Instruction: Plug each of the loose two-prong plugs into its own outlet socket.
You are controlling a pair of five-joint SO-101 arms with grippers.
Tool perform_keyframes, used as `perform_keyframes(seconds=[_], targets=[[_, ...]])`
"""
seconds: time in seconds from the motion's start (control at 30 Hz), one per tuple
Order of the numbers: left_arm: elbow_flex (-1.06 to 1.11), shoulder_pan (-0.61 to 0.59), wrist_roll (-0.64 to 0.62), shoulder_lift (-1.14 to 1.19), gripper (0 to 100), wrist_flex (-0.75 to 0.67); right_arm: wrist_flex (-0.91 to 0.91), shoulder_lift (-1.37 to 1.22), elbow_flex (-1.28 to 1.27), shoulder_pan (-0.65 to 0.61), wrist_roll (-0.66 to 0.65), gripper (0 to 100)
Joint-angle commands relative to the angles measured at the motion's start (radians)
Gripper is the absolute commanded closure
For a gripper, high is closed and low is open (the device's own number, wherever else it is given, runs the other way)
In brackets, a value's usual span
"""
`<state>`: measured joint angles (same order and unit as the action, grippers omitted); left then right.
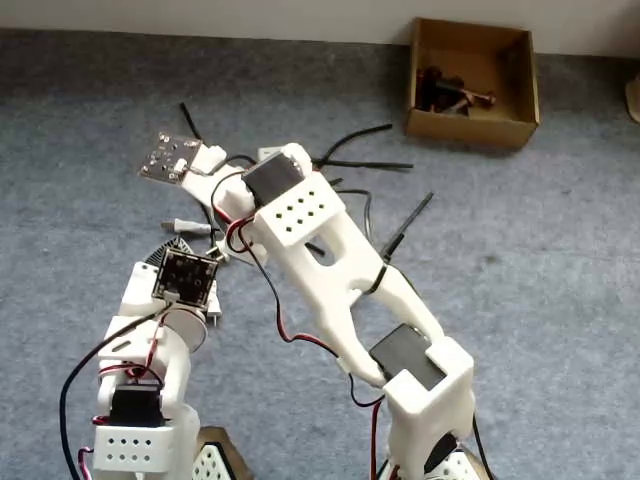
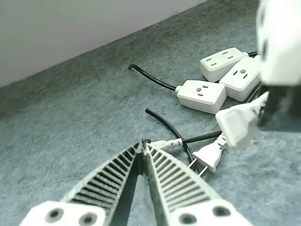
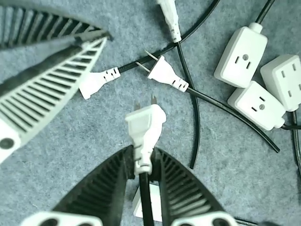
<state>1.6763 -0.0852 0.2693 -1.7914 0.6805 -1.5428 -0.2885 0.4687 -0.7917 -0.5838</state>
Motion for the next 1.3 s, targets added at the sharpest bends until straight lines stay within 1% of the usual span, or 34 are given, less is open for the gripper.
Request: perform_keyframes(seconds=[0.0,0.2,0.33,0.43,0.63,0.7,0.83,0.97,1.03,1.27], targets=[[0.019,-0.007,-0.025,-0.012,99,-0.025,0.024,0.019,0.056,-0.013,0.014,99.3],[0.019,0.028,-0.028,-0.012,99,-0.06,0.038,0.018,0.056,-0.036,0.012,99.3],[0.019,0.031,-0.029,-0.012,99,-0.071,0.038,0.016,0.054,-0.048,0.012,99.3],[0.019,0.045,-0.089,-0.007,99,-0.072,0.036,0.019,0.054,-0.048,0.012,99.3],[0.019,0.097,-0.095,-0.005,99,-0.071,0.036,0.021,0.058,-0.048,0.012,99.3],[0.019,0.102,-0.095,-0.004,99,-0.071,0.031,0.021,0.088,-0.05,0.012,99.3],[0.019,0.097,-0.097,-0.004,99,-0.075,-0.062,0.021,0.216,-0.05,0.015,99.3],[0.019,0.097,-0.097,-0.004,99,-0.094,-0.145,0.018,0.341,-0.065,0.058,99.3],[0.019,0.097,-0.097,-0.004,99,-0.094,-0.148,0.013,0.377,-0.067,0.057,99.3],[0.019,0.093,-0.092,-0.008,99,-0.092,-0.128,-0.008,0.36,-0.062,0.057,99.3]])
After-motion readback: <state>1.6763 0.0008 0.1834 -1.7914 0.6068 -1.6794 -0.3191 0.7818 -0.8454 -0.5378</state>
